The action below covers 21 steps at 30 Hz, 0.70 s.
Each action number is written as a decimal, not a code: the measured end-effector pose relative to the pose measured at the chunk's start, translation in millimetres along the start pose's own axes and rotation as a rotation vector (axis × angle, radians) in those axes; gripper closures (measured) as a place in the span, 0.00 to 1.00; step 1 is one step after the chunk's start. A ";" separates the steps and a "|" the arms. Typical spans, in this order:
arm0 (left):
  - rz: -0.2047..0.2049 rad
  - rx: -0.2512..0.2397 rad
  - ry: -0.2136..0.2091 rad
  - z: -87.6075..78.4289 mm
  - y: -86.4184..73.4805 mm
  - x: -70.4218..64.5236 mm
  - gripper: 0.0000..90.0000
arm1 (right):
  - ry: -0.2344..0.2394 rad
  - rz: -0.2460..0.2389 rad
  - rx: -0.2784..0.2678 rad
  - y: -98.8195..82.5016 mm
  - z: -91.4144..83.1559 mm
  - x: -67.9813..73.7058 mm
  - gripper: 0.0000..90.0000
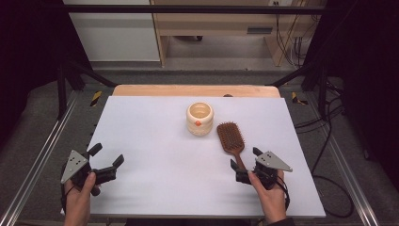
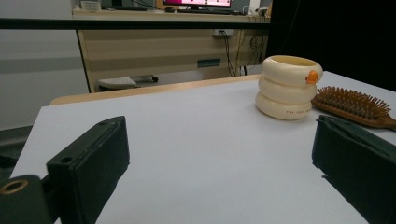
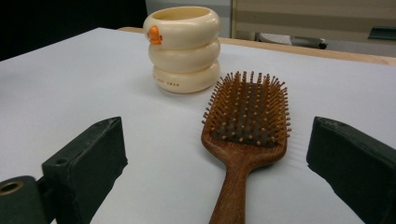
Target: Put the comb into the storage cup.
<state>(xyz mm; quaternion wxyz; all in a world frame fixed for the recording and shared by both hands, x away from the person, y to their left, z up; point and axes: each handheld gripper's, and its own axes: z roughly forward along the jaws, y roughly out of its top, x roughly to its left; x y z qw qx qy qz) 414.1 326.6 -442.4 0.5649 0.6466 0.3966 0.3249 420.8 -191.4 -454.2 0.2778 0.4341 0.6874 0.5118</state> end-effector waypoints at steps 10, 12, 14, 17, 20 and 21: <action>0.024 -0.022 -0.001 -1.5 2.4 -3.1 0.04 | -0.035 0.014 -0.055 6.0 -5.2 -1.3 0.05; 0.027 -0.025 -0.004 -2.3 2.7 -3.6 0.04 | -0.034 0.016 -0.076 7.5 -7.0 -2.6 0.05; 0.015 -0.033 -0.006 -3.2 3.2 -3.8 0.04 | -0.026 0.000 -0.098 8.7 -9.9 -4.4 0.05; 0.011 -0.034 -0.007 -3.4 3.3 -4.4 0.04 | -0.022 -0.002 -0.105 8.9 -10.8 -4.9 0.05; 0.013 -0.034 -0.006 -3.9 3.4 -5.1 0.04 | -0.018 -0.010 -0.097 8.2 -10.0 -3.8 0.06; 0.014 -0.033 -0.007 -3.9 3.4 -5.2 0.04 | -0.015 -0.017 -0.092 7.8 -9.4 -2.8 0.06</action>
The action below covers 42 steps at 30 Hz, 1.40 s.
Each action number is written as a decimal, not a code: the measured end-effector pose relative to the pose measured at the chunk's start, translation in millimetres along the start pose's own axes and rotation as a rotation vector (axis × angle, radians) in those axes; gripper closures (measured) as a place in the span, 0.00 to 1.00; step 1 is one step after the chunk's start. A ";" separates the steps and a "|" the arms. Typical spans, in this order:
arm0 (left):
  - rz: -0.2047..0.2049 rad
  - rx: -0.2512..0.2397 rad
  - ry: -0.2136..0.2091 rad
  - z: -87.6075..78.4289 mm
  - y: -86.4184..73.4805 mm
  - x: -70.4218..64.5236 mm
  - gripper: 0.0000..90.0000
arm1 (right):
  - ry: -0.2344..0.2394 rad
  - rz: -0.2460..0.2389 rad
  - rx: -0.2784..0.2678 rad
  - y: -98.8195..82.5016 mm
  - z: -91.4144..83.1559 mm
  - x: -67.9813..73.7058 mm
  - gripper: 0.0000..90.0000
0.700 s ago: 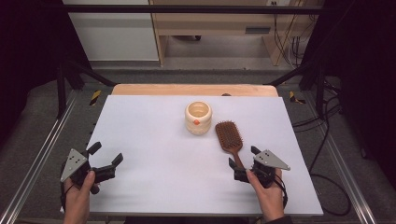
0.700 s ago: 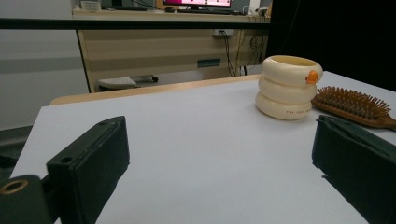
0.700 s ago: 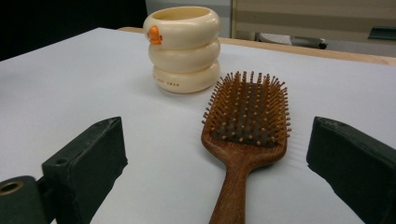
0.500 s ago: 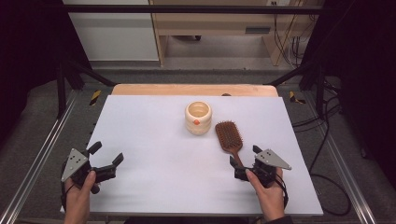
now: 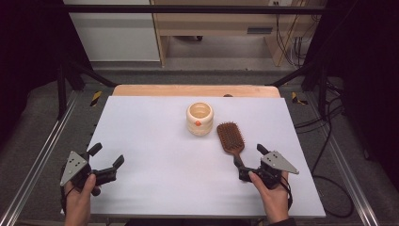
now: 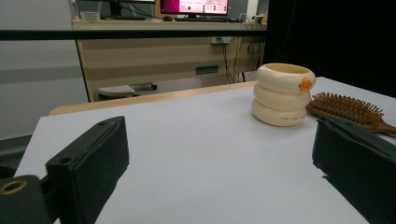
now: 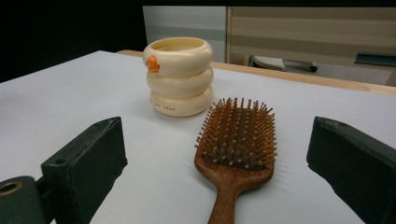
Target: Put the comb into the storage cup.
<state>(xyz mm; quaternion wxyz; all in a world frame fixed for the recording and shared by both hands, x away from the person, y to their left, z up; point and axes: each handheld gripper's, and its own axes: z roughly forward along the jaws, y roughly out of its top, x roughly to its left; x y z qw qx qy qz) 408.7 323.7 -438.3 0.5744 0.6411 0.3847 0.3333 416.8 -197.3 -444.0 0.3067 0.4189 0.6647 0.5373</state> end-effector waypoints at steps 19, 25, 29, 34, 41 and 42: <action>0.012 0.014 0.010 1.8 -0.6 0.0 0.04 | 0.127 -0.084 0.296 -16.9 25.8 22.8 0.88; 0.016 0.020 0.007 3.5 -1.0 -1.2 0.04 | 0.104 -0.062 0.394 -23.4 30.3 19.1 1.00; 0.017 0.020 0.008 3.2 -1.1 -1.4 0.04 | 0.091 -0.044 0.438 -26.3 31.6 15.0 1.00; 0.017 0.024 0.009 3.4 -1.2 -0.9 0.04 | 0.075 -0.048 0.459 -28.5 31.6 11.5 1.00; 0.022 0.026 0.007 3.8 -1.1 -1.3 0.04 | 0.045 -0.022 0.468 -29.6 28.5 -0.9 1.00; 0.021 0.026 0.008 3.8 -1.1 -1.3 0.04 | 0.041 -0.018 0.468 -29.5 28.0 -2.6 1.00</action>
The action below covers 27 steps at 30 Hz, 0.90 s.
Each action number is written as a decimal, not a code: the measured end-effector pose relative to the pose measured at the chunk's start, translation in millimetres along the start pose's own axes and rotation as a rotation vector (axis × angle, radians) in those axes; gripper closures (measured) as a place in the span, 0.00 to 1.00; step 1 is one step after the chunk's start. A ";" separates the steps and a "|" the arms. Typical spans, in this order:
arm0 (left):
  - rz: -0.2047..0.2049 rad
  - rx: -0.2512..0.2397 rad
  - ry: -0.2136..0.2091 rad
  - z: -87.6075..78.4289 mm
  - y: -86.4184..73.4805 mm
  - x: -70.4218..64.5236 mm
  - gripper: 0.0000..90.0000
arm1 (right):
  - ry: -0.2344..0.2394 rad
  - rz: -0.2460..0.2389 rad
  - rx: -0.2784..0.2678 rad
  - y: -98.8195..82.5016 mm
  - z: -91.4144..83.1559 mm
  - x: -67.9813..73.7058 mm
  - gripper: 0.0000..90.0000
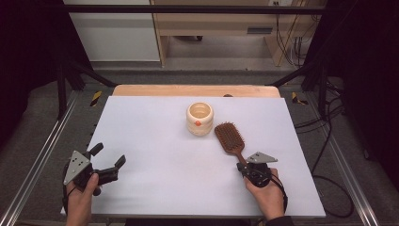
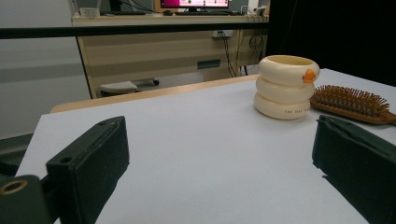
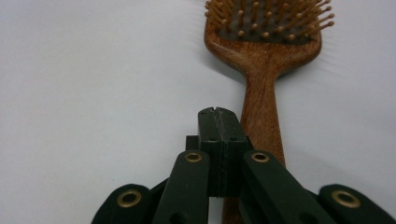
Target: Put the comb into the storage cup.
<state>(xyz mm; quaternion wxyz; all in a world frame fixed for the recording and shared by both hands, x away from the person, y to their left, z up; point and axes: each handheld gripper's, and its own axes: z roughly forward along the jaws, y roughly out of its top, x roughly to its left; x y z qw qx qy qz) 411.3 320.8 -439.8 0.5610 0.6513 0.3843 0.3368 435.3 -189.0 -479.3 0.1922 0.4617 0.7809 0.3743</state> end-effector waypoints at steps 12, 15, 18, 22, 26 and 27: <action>-0.001 -0.001 -0.001 -0.3 0.0 0.8 0.05 | -0.021 0.023 -0.002 -1.6 -2.7 -12.5 1.00; -0.001 0.000 -0.001 -0.2 -0.1 0.9 0.05 | -0.027 0.029 0.000 -2.3 -2.9 -15.1 1.00; 0.000 0.000 -0.002 -0.2 0.0 0.7 0.05 | -0.029 0.032 0.002 -2.6 -3.1 -17.2 1.00; 0.000 0.000 -0.001 -0.2 -0.1 0.8 0.05 | -0.034 0.034 0.000 -2.6 -2.8 -19.4 1.00; 0.000 0.001 -0.002 -0.1 -0.1 0.9 0.05 | -0.039 0.037 -0.001 -2.5 -2.6 -22.6 1.00; 0.001 0.000 -0.002 -0.1 -0.1 0.8 0.05 | -0.041 0.043 0.000 -2.6 -2.7 -24.4 1.00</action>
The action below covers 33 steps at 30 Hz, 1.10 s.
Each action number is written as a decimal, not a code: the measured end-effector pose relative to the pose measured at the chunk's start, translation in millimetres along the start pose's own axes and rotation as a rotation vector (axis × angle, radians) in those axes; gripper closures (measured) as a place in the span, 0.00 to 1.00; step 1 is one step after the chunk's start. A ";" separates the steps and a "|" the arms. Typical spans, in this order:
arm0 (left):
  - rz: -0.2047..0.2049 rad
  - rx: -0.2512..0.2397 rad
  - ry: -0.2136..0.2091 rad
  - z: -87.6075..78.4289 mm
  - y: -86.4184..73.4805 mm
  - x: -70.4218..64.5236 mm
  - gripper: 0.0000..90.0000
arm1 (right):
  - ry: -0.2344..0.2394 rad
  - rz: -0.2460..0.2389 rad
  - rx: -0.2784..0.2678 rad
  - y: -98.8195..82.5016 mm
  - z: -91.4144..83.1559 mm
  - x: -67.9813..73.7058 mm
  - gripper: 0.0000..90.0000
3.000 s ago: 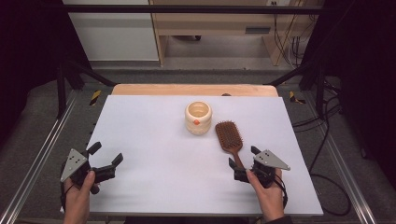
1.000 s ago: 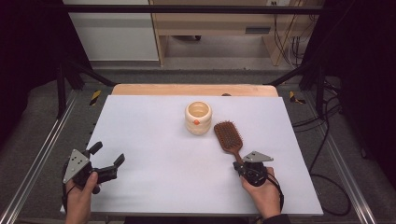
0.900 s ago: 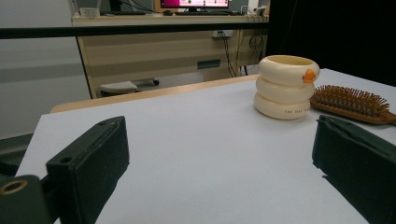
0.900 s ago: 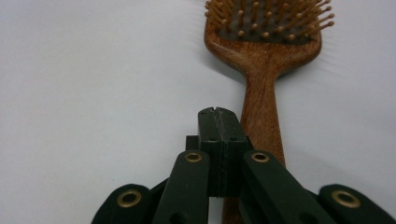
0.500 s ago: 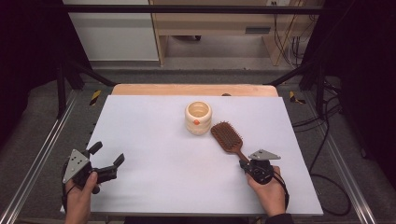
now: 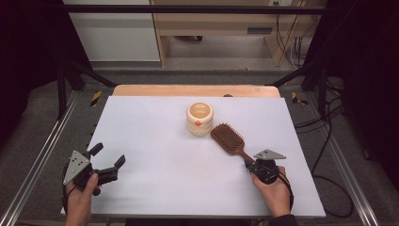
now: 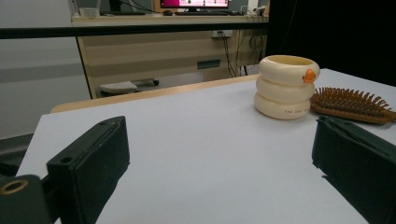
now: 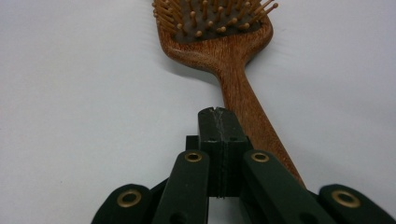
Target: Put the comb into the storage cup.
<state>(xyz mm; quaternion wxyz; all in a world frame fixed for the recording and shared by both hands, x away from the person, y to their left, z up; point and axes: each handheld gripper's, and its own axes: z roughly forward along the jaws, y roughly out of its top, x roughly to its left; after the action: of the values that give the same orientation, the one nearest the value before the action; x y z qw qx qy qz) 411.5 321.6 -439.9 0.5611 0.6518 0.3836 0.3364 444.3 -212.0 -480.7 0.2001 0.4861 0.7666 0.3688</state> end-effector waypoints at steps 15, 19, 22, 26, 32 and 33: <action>0.007 0.003 -0.002 0.6 -0.4 -1.7 0.05 | 0.009 0.000 -0.017 0.9 -3.3 -3.8 1.00; 0.018 0.010 -0.001 0.4 -1.2 -3.2 0.05 | 0.008 -0.025 -0.064 10.5 -21.7 -4.7 1.00; 0.022 0.014 0.000 1.2 -1.6 -3.0 0.05 | -0.004 -0.039 -0.081 26.2 -38.8 -11.0 0.99; 0.020 0.008 -0.001 0.1 -1.3 -2.2 0.05 | -0.011 -0.072 -0.071 57.1 -57.0 -24.2 0.89; 0.024 0.009 0.001 -0.3 -1.4 -2.3 0.05 | -0.030 -0.086 -0.033 78.1 -56.0 -33.2 0.63; 0.023 0.009 0.001 -0.3 -1.4 -2.3 0.05 | -0.024 -0.095 -0.024 80.7 -54.2 -34.4 0.57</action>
<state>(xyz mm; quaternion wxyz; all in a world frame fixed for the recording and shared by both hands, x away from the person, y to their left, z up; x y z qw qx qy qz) 410.0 319.9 -441.3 0.5539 0.6585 0.3781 0.3414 471.8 -242.1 -386.1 0.2324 0.4514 0.7817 0.3622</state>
